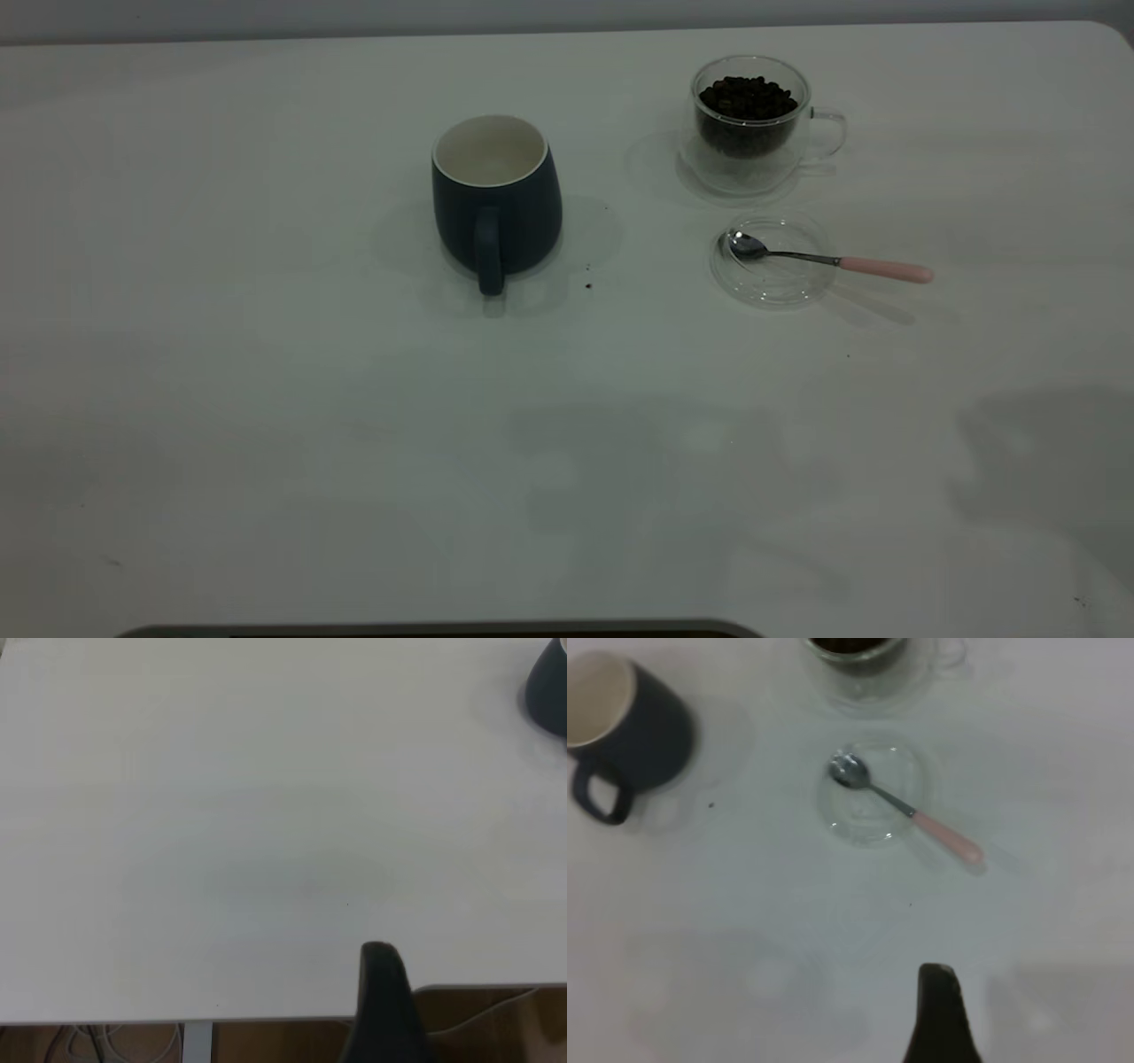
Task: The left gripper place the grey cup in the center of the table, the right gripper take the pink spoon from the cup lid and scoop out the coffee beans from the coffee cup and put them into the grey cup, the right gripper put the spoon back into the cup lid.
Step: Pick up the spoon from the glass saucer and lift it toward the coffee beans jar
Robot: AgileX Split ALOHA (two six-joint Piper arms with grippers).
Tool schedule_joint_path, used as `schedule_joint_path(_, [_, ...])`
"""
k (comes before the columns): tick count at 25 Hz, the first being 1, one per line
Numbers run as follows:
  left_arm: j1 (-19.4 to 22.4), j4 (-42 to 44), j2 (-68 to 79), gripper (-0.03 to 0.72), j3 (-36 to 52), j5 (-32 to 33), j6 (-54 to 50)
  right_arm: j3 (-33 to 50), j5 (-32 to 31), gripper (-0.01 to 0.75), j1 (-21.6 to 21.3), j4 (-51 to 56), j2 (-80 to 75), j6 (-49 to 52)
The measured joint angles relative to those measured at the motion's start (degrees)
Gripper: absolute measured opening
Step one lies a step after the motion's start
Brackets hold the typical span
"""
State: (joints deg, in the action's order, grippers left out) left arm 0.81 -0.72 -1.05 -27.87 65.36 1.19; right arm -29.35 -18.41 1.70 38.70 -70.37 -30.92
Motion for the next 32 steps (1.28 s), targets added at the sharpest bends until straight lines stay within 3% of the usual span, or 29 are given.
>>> schedule_joint_path(5, [0.00, 0.00, 0.00, 0.565, 0.00, 0.00, 0.05, -1.25, 7.04, 0.587, -1.90, 9.10, -12.42, -1.75])
schedule_joint_path(12, [0.00, 0.00, 0.00, 0.565, 0.00, 0.00, 0.11, -8.02, 2.46, 0.579, -7.52, 13.23, -27.76, -7.93])
schedule_joint_path(15, [0.00, 0.00, 0.00, 0.565, 0.00, 0.00, 0.11, -10.69, 0.95, 0.579, -9.75, 20.01, -32.94, -13.41])
schedule_joint_path(18, [0.00, 0.00, 0.00, 0.565, 0.00, 0.00, 0.11, -12.04, -2.59, 0.578, -12.25, 30.76, -38.63, -24.01])
schedule_joint_path(24, [0.00, 0.00, 0.00, 0.565, 0.00, 0.00, 0.11, -10.97, -16.42, 0.578, -17.81, 59.16, -47.32, -52.89])
schedule_joint_path(26, [0.00, 0.00, 0.00, 0.565, 0.00, 0.00, 0.11, -10.92, -18.09, 0.578, -18.74, 62.63, -49.81, -58.27])
schedule_joint_path(32, [0.00, 0.00, 0.00, 0.565, 0.00, 0.00, 0.11, -13.02, -21.92, 0.578, -19.85, 64.36, -58.87, -61.67])
